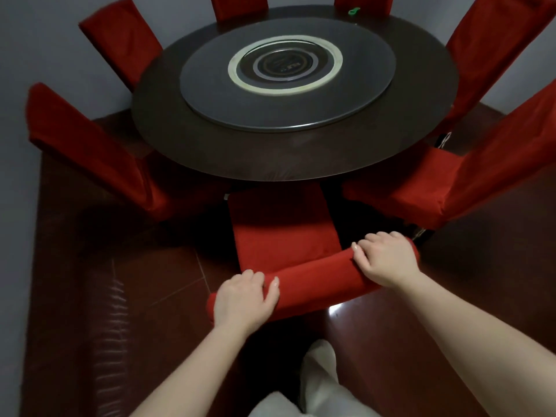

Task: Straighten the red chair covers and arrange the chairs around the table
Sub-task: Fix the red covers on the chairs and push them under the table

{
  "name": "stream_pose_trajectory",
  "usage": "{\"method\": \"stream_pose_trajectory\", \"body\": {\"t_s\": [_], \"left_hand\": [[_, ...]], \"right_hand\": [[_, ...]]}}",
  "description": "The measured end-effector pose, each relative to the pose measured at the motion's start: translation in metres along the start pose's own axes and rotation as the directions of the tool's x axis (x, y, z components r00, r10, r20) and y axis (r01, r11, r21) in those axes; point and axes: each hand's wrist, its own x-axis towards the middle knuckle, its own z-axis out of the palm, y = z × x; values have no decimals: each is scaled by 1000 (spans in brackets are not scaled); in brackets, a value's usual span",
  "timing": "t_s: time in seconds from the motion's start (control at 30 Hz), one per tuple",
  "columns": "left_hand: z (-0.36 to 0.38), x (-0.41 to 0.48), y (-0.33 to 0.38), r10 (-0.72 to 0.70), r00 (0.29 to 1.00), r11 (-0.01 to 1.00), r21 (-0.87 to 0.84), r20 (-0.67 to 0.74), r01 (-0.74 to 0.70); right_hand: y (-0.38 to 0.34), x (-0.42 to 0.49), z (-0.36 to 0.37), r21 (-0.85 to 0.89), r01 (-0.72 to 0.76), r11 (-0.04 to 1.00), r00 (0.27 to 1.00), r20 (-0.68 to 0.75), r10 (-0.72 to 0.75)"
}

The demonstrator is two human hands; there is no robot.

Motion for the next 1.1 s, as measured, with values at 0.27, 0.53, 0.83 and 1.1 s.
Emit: {"method": "stream_pose_trajectory", "body": {"t_s": [0.27,0.53,0.83,1.1], "left_hand": [[-9,-11,-33,-33,999,999,-19,43,33],[-3,-1,-54,-18,1000,999,-50,-1,18],[1,28,-81,70,991,997,-20,-111,-73],[2,74,-112,88,988,996,15,-131,-86]], "right_hand": [[-40,-17,-1,3,-78,997,996,42,78],[-56,-18,-4,-18,-153,988,979,131,154],[-71,9,2,8,-200,980,975,104,198],[-84,51,16,-11,-197,980,975,100,197]]}}
